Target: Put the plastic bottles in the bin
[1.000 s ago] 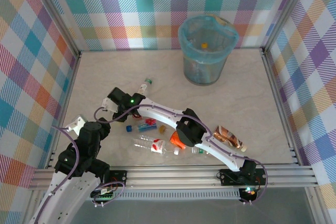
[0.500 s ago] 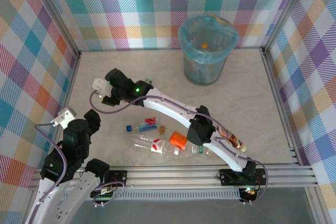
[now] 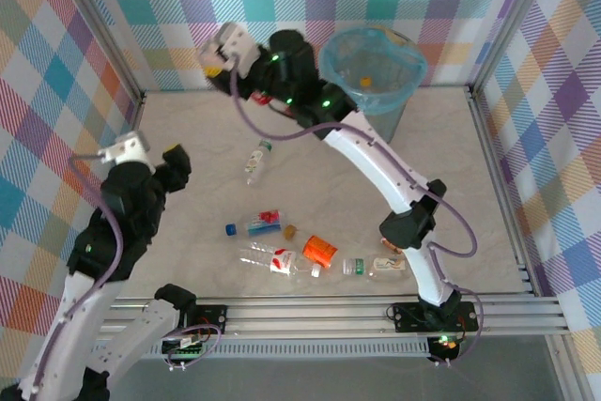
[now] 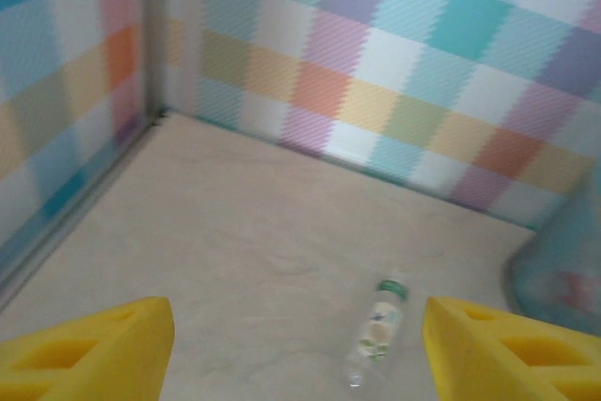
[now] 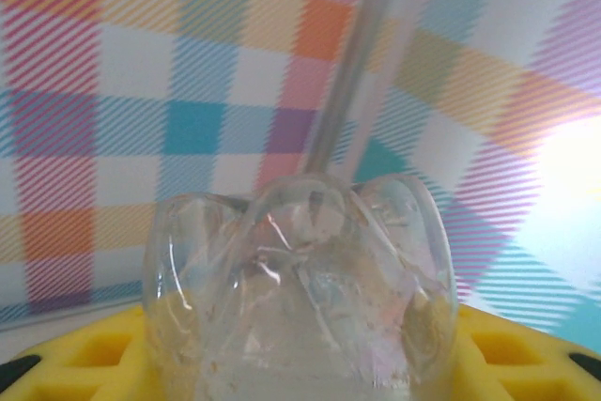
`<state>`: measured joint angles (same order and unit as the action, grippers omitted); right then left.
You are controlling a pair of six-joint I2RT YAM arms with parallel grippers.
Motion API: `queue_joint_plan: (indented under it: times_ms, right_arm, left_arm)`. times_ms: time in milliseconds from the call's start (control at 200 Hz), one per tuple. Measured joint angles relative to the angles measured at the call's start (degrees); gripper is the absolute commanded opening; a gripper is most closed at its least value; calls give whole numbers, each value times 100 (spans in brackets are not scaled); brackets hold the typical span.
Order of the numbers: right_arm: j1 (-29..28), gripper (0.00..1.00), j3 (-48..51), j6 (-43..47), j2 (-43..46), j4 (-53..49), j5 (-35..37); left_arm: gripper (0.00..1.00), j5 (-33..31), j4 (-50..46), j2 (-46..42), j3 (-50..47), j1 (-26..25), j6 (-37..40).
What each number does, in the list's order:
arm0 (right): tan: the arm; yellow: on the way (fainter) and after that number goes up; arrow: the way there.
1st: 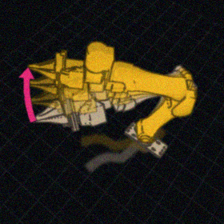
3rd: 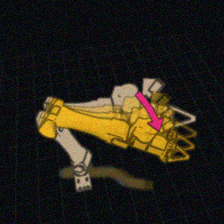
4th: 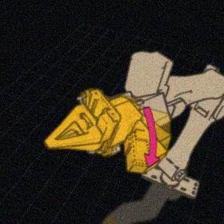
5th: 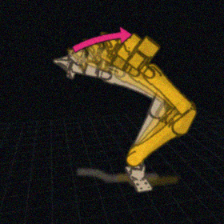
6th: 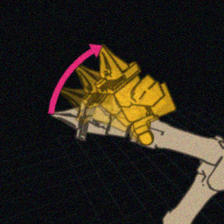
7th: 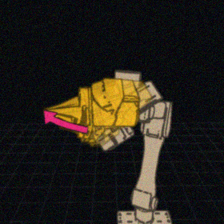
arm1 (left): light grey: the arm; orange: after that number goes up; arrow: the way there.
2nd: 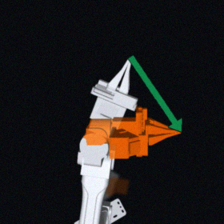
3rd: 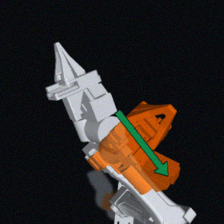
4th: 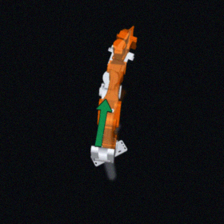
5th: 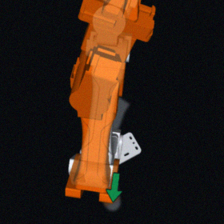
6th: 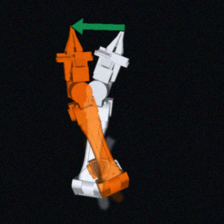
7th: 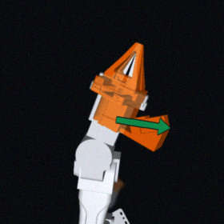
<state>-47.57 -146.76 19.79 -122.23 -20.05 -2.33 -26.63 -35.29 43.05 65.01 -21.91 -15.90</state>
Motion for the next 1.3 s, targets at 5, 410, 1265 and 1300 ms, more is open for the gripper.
queue_joint_plan:
  times_ms: [5, 410, 1265, 1300]
  right_arm:
    - [17, 51, 2, -7, 7, 13, -2]
    - [1941, 51, 796, -568, 289, 1360, 415]
    - [2549, 64, 3519, -1261, 179, 2498, 2162]
    - [2592, 67, 3635, -1379, 179, 2509, 2144]
  left_arm:
    - [71, 26, 11, 26, 22, 0, 9]
    - [71, 2323, 857, 2638, 1694, -531, 247]
    - [73, 2551, 997, 3187, 1926, -1102, 151]
    - [73, 2535, 994, 3187, 1926, -1102, 136]
